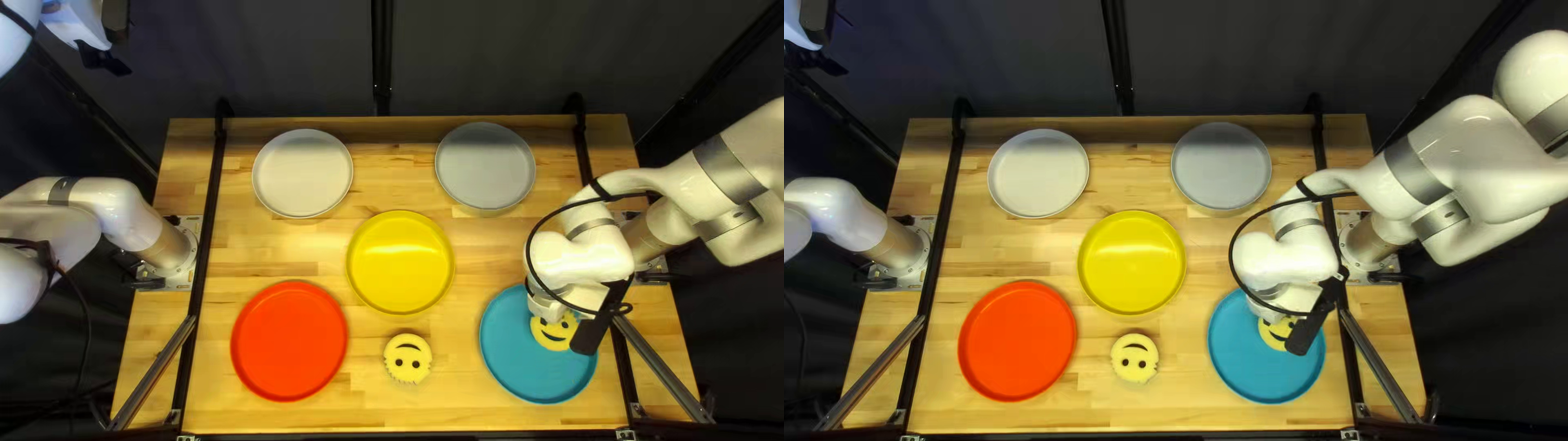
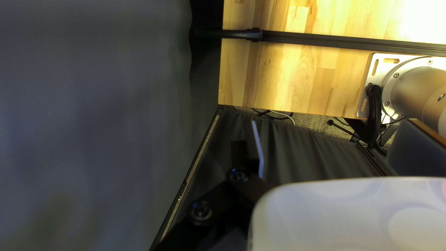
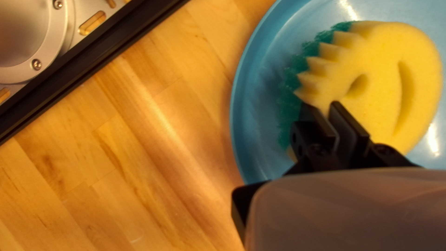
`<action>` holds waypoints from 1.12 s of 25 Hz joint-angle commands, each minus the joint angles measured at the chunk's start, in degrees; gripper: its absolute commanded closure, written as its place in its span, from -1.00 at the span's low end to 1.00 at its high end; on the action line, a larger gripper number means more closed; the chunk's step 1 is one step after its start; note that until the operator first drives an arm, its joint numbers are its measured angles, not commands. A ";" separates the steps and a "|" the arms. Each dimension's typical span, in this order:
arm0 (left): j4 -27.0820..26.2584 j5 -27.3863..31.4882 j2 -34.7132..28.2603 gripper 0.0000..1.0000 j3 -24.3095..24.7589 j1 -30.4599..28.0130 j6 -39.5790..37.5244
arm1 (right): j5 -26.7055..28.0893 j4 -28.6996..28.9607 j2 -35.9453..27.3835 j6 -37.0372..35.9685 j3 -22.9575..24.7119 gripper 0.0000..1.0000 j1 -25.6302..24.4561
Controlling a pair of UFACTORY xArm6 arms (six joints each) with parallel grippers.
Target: Pick up sponge and scrub the plate
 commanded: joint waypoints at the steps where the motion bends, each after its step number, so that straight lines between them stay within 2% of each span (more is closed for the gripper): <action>1: 0.00 0.00 0.00 -1.00 0.00 0.00 0.00 | -0.60 0.82 1.65 1.05 -1.38 1.00 2.43; 6: 0.00 0.00 0.00 -1.00 0.00 0.00 0.00 | -1.90 2.46 3.25 3.60 -2.68 1.00 6.87; 10: 0.00 0.00 0.00 -1.00 0.00 0.00 0.00 | -2.59 2.99 7.82 7.34 -7.95 1.00 12.03; 18: 0.00 0.00 0.00 -1.00 0.00 0.00 0.00 | -4.15 2.49 12.26 9.00 -12.09 1.00 16.03; 21: 0.00 0.00 0.00 -1.00 0.00 0.00 0.00 | -3.92 1.87 11.90 8.14 -11.80 1.00 14.91; 28: 0.00 0.00 0.00 -1.00 0.00 0.00 0.00 | -1.12 -0.22 6.98 2.59 -8.08 1.00 6.03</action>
